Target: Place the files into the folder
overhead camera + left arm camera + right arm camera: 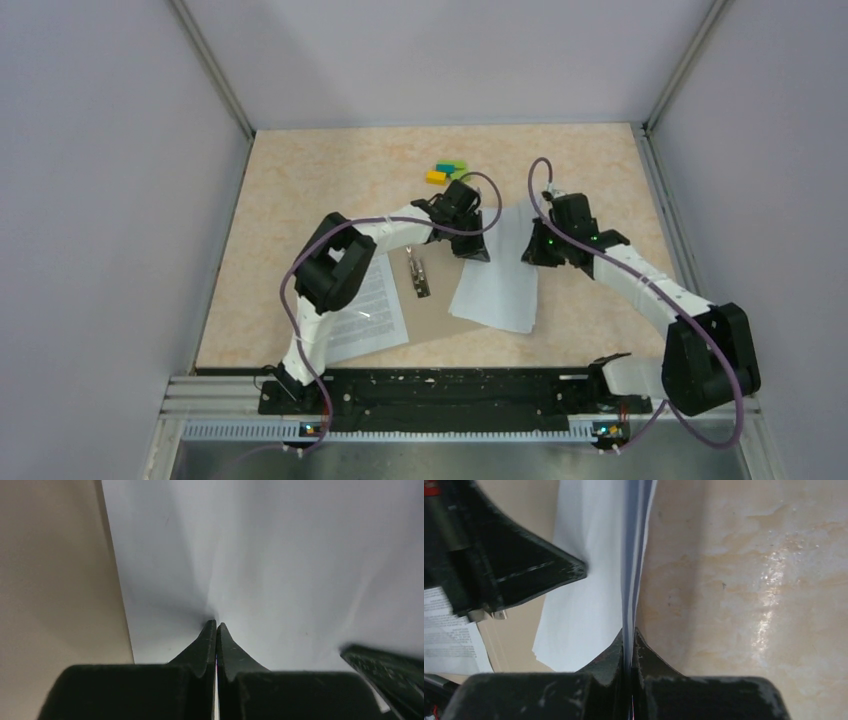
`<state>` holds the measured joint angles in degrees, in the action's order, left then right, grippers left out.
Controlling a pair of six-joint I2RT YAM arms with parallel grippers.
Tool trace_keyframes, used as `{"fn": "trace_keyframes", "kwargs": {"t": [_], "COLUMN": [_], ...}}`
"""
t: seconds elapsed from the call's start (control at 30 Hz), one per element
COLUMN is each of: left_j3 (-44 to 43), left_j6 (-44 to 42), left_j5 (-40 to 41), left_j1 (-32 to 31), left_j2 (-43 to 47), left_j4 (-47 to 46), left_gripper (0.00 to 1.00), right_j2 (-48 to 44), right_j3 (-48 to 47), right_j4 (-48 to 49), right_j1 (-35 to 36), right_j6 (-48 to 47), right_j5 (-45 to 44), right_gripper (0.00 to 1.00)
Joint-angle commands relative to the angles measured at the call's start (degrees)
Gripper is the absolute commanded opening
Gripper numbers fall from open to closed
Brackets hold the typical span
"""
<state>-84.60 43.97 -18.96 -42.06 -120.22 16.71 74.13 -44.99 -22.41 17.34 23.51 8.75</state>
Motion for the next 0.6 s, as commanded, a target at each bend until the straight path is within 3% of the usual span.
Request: {"fn": "trace_keyframes", "kwargs": {"t": [0.0,0.2,0.4,0.57], "left_j3": [-3.1,-2.9,-4.6,-2.2], "left_j6": [1.1,2.8,-1.3,-6.3], "left_j5": [5.8,11.5,15.1,20.6], "left_j1": [-0.9,-1.3,-1.2,0.7], "left_j2": [-2.6,-4.6,-0.1,9.7], "left_j4": [4.1,7.6,12.0,16.8], "left_gripper": [0.00,0.00,0.00,0.15], "right_j2": [-5.2,-6.9,-7.0,-6.4], "right_j3": [-3.6,-7.0,-6.1,-7.7], "right_j4": [0.4,-1.9,-1.4,1.4], "right_j1": [5.8,15.1,15.7,15.6], "right_j6": [-2.4,-4.4,-5.3,-6.8], "right_j5": [-3.1,-12.9,-18.4,-12.9], "right_gripper": [0.00,0.00,0.00,0.00]}}
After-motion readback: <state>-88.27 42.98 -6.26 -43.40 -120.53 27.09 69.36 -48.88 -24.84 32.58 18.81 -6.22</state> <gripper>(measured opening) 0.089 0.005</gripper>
